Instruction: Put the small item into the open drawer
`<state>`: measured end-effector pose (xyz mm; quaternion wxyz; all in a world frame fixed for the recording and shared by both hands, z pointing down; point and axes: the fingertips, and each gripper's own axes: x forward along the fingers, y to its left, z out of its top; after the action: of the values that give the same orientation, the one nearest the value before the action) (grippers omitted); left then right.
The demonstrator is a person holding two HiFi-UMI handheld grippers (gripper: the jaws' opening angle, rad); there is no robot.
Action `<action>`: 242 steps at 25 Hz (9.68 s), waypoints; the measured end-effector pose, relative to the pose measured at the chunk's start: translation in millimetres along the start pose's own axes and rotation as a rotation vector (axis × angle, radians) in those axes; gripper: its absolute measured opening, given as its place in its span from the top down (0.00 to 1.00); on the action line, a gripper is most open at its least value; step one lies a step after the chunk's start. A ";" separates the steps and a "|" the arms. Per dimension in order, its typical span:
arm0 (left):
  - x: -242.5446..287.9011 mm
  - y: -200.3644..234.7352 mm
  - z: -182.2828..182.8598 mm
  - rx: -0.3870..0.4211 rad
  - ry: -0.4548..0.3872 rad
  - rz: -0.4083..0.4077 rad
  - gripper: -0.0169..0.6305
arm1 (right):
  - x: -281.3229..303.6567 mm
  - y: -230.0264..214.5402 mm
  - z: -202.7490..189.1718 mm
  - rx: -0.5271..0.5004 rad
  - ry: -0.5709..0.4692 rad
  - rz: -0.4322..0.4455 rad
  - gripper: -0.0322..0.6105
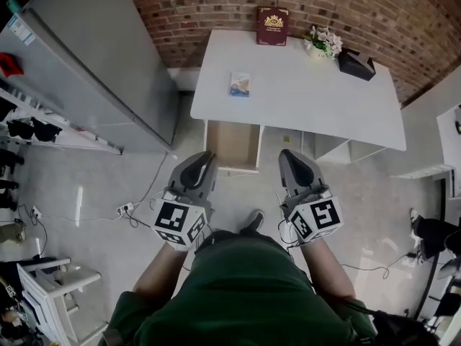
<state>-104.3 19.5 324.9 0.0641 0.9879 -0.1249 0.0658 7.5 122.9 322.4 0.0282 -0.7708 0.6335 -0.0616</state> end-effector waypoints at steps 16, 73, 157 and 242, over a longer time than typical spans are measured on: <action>78.4 -20.3 2.2 0.058 0.032 0.032 0.94 | -0.1 -86.0 -13.1 0.065 0.016 -0.010 0.95; 452.1 195.3 -274.7 -0.142 0.951 0.218 0.42 | 93.7 -308.8 -63.6 0.196 0.202 -0.275 0.95; 239.7 147.2 -551.9 0.227 0.939 -0.194 0.41 | 89.6 -78.9 -259.6 0.256 0.661 0.136 0.95; 72.7 143.9 87.7 0.140 -0.169 0.632 0.95 | 255.2 7.7 75.5 -0.131 -0.042 0.704 0.95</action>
<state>-61.2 -148.6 265.1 -0.0380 0.9043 -0.4251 0.0088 58.4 -131.3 261.8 0.0113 -0.5064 0.8622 0.0084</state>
